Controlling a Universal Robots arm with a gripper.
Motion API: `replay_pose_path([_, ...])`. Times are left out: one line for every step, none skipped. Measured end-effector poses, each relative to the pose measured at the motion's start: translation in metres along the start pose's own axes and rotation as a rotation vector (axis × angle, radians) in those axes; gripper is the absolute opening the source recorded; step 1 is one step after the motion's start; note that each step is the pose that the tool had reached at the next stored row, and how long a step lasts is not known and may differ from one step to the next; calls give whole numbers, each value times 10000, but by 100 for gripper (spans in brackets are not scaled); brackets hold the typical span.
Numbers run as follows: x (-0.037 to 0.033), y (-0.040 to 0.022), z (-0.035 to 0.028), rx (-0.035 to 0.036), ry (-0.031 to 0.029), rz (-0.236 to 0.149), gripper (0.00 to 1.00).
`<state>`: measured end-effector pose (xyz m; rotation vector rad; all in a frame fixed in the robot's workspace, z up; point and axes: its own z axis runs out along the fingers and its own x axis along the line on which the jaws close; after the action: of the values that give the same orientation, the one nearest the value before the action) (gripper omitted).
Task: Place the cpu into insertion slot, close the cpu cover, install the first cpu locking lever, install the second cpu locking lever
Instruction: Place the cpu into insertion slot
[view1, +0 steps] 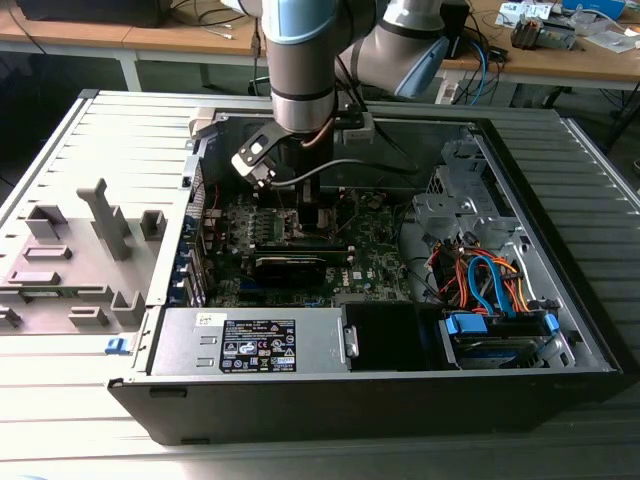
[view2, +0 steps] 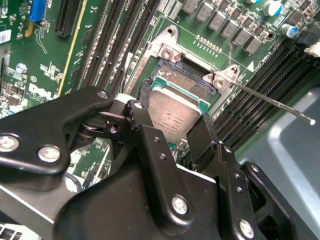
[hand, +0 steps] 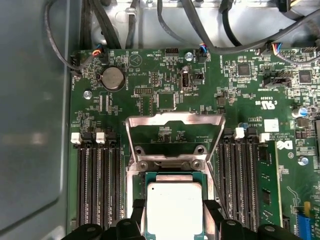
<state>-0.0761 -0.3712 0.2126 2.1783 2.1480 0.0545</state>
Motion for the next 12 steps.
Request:
replay_pose_path([0,-6,8,0,0,-2,54])
replay_pose_path([1,-12,28,0,1,-3,54])
replay_pose_path([1,-21,46,0,0,0,54])
replay_pose_path([2,-26,54,0,1,-1,54])
replay_pose_path([2,-29,60,0,0,-2,54])
replay_pose_path([2,-32,73,0,1,-4,54])
replay_pose_path([2,-34,79,0,0,-3,54])
replay_pose_path([3,-36,86,0,1,-2,54])
replay_pose_path([2,-38,93,0,0,-2,54])
replay_pose_path([3,-41,97,1,0,-1,54])
replay_pose_path([3,-43,103,0,0,-1,54])
replay_pose_path([3,-44,107,0,1,-2,54])
